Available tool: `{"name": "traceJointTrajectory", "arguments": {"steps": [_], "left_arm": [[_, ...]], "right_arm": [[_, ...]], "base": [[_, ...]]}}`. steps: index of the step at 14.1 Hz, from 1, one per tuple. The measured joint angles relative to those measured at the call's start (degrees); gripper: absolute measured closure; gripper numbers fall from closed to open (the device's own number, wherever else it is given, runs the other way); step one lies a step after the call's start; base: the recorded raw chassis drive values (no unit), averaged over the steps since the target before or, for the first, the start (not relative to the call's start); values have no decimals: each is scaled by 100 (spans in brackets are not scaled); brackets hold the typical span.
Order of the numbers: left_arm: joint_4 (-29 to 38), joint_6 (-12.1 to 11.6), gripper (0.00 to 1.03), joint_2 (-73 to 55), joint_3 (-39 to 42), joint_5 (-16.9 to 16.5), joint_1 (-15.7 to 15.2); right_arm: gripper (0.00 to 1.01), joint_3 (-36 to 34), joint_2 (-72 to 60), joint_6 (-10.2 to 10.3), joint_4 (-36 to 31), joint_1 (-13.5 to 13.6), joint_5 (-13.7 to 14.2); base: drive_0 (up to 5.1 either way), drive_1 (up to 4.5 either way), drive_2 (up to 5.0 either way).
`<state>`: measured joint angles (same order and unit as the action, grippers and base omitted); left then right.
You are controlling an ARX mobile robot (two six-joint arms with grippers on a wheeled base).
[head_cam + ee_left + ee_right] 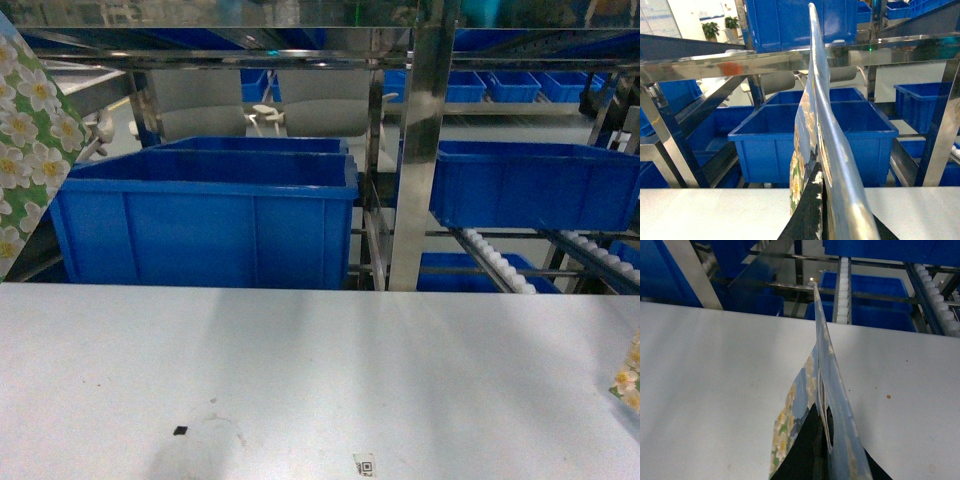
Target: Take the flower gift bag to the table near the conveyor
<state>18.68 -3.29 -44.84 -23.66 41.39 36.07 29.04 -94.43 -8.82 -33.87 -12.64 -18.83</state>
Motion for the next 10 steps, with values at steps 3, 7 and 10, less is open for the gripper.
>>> {"name": "traceJointTrajectory", "arguments": {"steps": [3,7,10], "left_arm": [[0,-2,101,0,0,0,0],[2,0,101,0,0,0,0],[2,0,101,0,0,0,0]], "right_arm": [[99,-26,-409,-105,-225,28,343],[99,-295,-341,-155,-352,245,466],[74,-708,496,68,39,496,686]], "base": [[0,0,0],[0,0,0],[0,0,0]]}}
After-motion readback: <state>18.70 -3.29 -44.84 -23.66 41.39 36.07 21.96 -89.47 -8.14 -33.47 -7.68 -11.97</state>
